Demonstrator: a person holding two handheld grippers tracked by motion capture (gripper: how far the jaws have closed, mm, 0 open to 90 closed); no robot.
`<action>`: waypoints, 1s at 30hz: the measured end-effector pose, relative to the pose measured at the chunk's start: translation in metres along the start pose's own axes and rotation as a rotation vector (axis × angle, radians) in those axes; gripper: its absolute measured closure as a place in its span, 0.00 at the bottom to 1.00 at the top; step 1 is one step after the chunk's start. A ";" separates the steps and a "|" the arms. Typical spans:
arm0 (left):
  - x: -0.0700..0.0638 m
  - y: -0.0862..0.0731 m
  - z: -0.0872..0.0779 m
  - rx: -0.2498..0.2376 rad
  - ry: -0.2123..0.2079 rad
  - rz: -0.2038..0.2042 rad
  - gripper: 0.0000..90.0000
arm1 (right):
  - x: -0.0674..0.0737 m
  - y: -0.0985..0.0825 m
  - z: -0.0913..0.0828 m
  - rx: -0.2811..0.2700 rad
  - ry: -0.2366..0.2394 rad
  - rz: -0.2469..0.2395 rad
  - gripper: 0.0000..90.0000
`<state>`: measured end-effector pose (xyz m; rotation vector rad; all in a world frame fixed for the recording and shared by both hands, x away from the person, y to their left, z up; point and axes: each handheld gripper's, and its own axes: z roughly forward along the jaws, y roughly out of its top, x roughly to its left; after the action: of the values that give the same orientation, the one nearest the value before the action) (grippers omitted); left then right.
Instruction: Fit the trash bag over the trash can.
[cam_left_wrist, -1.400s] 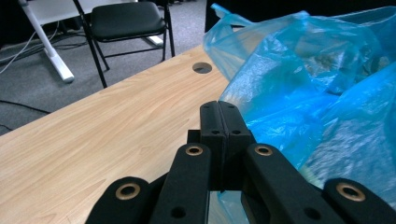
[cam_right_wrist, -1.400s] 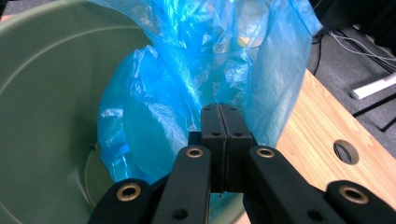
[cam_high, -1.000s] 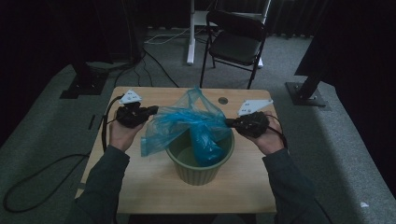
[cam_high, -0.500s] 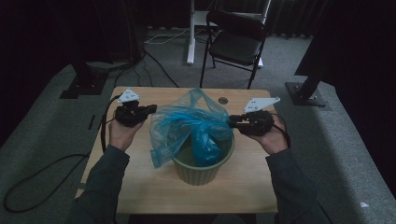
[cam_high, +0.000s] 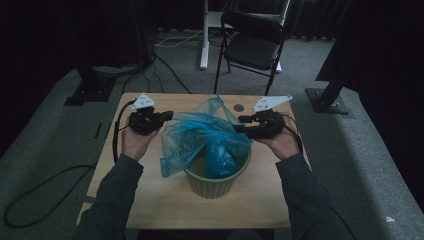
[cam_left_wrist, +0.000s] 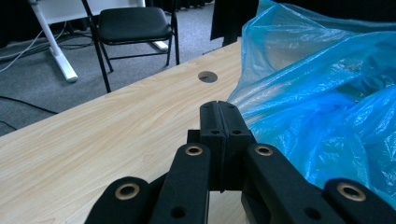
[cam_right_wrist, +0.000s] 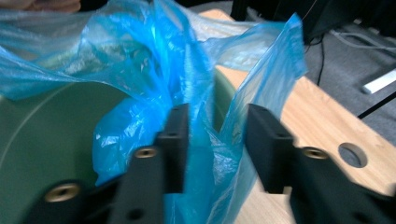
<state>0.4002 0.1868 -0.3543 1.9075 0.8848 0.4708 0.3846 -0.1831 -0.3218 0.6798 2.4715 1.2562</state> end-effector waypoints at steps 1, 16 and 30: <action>0.000 0.000 0.001 0.002 0.001 -0.001 1.00 | 0.000 0.000 0.003 0.011 0.005 -0.003 0.78; 0.001 -0.001 0.024 0.049 0.020 -0.013 1.00 | -0.016 -0.008 0.025 0.077 -0.116 0.035 0.99; -0.001 -0.017 0.047 0.109 -0.021 -0.032 1.00 | -0.029 -0.032 0.036 0.122 -0.100 0.126 1.00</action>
<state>0.4233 0.1622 -0.3914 1.9902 0.9424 0.3891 0.4168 -0.1902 -0.3674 0.9195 2.4717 1.0919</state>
